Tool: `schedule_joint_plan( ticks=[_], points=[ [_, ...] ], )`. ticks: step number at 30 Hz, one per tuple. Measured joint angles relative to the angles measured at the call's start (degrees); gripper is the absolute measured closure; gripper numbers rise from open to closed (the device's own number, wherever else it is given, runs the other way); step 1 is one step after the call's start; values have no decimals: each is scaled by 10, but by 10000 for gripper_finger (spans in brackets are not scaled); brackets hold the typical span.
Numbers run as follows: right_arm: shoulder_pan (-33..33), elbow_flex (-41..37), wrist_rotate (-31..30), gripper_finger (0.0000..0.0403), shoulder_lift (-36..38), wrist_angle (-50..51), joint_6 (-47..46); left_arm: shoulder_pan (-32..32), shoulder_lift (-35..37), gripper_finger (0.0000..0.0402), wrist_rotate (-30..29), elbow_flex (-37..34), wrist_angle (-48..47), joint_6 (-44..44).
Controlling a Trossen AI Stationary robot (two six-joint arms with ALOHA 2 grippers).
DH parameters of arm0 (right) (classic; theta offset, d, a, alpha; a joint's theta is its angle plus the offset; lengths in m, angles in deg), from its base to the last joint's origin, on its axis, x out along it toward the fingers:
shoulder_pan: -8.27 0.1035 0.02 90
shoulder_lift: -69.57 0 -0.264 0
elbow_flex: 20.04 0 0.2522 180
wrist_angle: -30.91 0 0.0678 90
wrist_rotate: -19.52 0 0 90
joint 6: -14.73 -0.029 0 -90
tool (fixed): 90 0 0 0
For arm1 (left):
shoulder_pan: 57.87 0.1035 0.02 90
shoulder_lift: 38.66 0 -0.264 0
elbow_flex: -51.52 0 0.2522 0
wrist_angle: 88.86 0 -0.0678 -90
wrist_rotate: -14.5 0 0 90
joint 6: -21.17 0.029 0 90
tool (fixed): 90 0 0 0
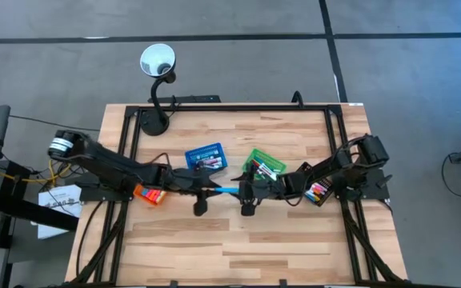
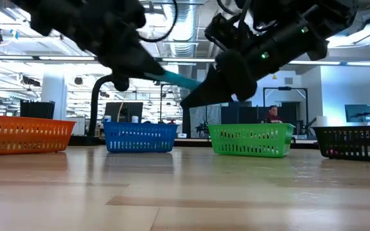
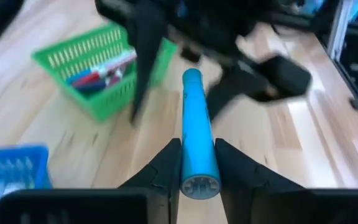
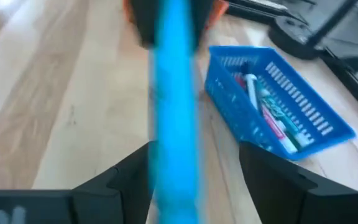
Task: Pick & Place Markers
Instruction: Put the light blue highlighter pen into the orange basket
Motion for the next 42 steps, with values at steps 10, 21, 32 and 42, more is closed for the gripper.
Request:
schedule_joint_plan(
  ticks=[10,21,32,42],
  points=[
    [-9,0,-2,175,1,72,-77,-60,211,322,-60,-1,-320,-142],
    [-9,0,0,175,1,71,-78,-104,408,322,-153,-1,-612,-320],
    [-8,0,0,177,1,71,-78,-97,461,321,-29,-1,-848,-453],
    [-8,0,1,177,1,71,-78,-96,411,321,-152,-1,-879,-456]
  ],
)
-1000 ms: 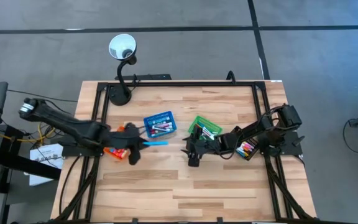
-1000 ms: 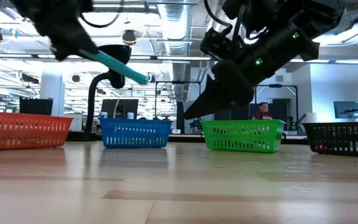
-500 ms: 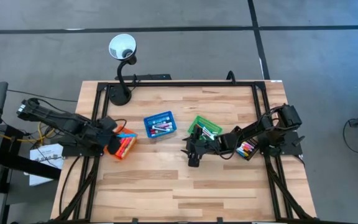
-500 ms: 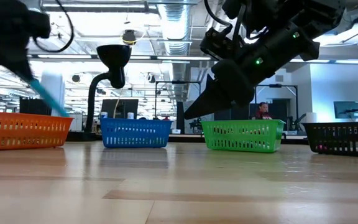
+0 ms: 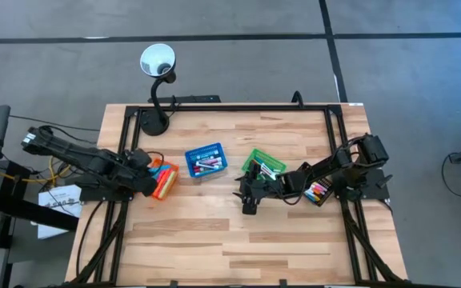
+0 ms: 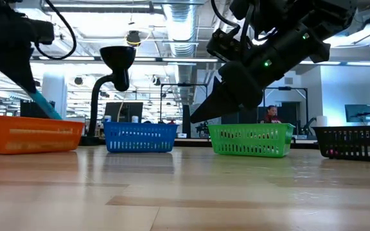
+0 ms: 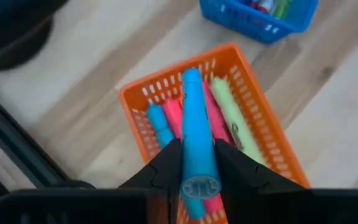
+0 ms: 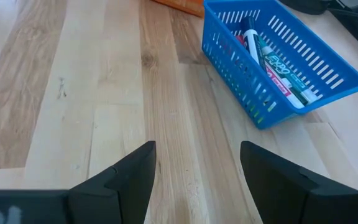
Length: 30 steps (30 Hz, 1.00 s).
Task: Pick & Place Markers
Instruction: Put the light blue highlighter pen into the orange basket, then return to Home Position
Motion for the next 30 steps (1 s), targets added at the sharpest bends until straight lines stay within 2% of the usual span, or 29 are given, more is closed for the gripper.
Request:
schedule_joint_plan(
  ticks=[2,7,17,23,30],
  points=[
    [0,0,0,177,0,0,0,0,-18,321,-1,0,0,0],
    [0,0,0,177,0,0,0,0,-73,312,73,-6,6,-4],
    [0,0,0,178,0,-1,0,0,-175,246,79,-21,41,-11],
    [0,0,0,178,0,-6,0,0,-183,228,78,-21,69,-10],
    [4,0,-1,178,3,-60,10,0,-173,240,76,15,87,-10]
  ],
)
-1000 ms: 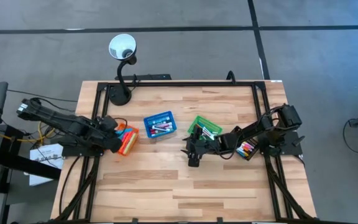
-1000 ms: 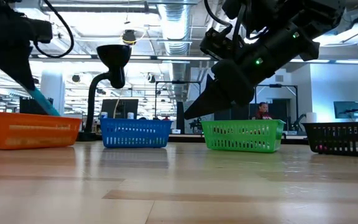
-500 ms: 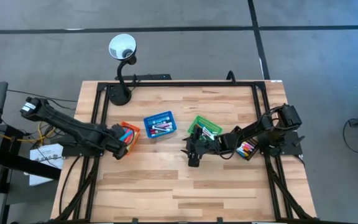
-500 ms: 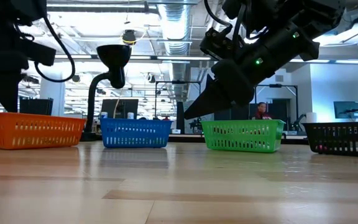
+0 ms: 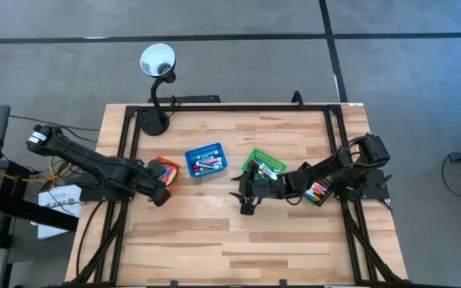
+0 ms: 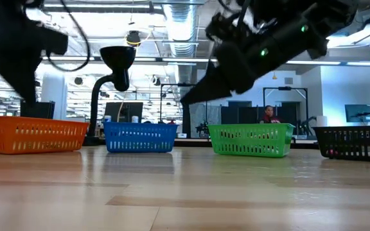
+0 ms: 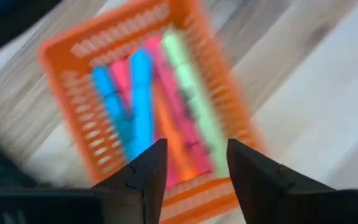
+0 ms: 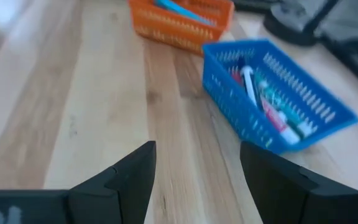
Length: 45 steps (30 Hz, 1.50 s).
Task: Pick & Place Markers
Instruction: Return to Home Position
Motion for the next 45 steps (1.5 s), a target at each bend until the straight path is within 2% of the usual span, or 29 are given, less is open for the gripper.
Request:
schedule_joint_plan(
  ticks=[3,6,11,14,17,20,22,25,28,33,36,39,43,45],
  points=[
    [10,10,0,178,20,16,53,-1,10,252,-20,23,20,9],
    [23,21,0,178,69,64,102,-1,22,275,-48,44,33,65],
    [53,25,-30,178,207,153,120,-1,60,352,-67,71,30,129],
    [73,25,-49,178,310,259,114,-1,95,392,-113,78,33,165],
    [85,15,-45,178,395,349,41,0,140,393,-152,78,34,215],
    [83,-14,-38,178,468,370,-37,-1,194,393,-159,78,37,246],
    [71,-42,-10,178,519,361,-69,-1,234,396,-185,78,38,272],
    [49,-102,53,178,594,318,-59,-1,301,396,-228,66,59,331],
    [22,-171,112,178,664,252,-46,-1,376,393,-221,15,145,395],
    [-35,-259,174,178,784,218,-60,-1,488,392,-129,-109,370,516],
    [-66,-294,226,178,856,205,-56,-1,530,392,-101,-160,481,590],
    [-92,-317,258,178,926,211,-51,-1,560,392,-101,-184,524,651],
    [-116,-348,279,178,1015,226,-50,0,594,392,-103,-184,536,675],
    [-127,-357,284,178,1025,232,-46,1,594,392,-101,-184,539,684]
  ],
)
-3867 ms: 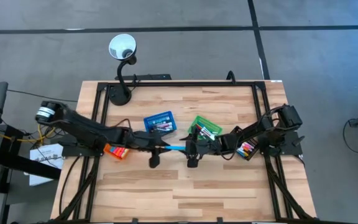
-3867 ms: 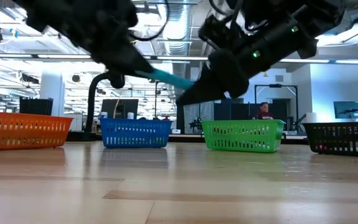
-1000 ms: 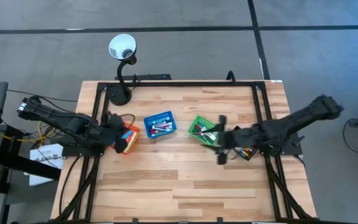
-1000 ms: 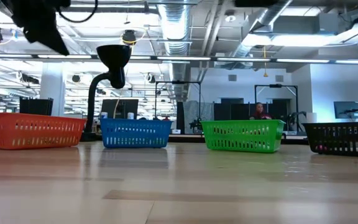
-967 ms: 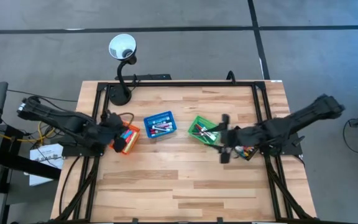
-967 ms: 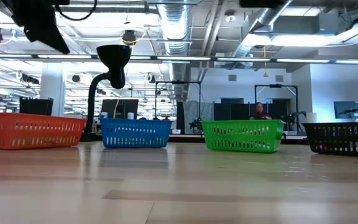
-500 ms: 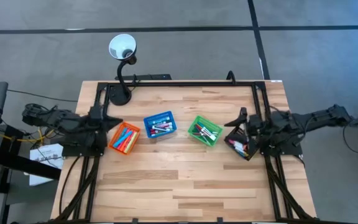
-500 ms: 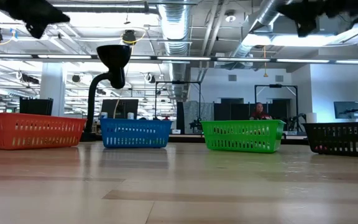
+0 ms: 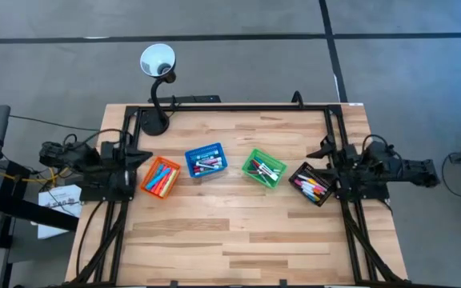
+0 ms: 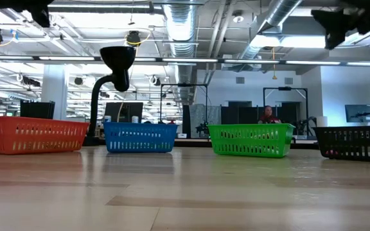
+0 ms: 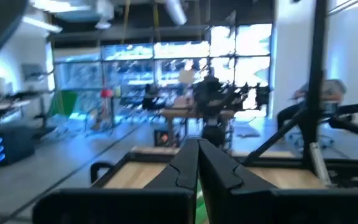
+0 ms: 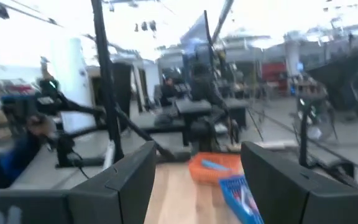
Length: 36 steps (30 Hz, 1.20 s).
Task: Pick & Place Markers
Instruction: Return to Home Position
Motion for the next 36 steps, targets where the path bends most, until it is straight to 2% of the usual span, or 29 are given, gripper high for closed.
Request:
schedule_joint_plan(
  ticks=[6,12,17,20,25,31,36],
  points=[
    [-39,-12,1,178,-8,-2,-17,1,-6,392,57,-57,86,7],
    [-65,-39,4,178,1,2,-49,20,-6,392,83,-128,149,8],
    [-68,-71,19,178,2,-42,-48,45,-6,392,104,-191,235,4],
    [-68,-88,18,178,2,-79,-32,64,-11,392,105,-196,240,-6],
    [-68,-104,18,178,2,-86,-29,96,-12,392,152,-196,241,-3],
    [-67,-121,17,178,1,-75,-29,142,-12,392,153,-196,240,-31],
    [-67,-121,17,178,1,-83,-11,151,-12,392,150,-196,217,-39]
  ],
)
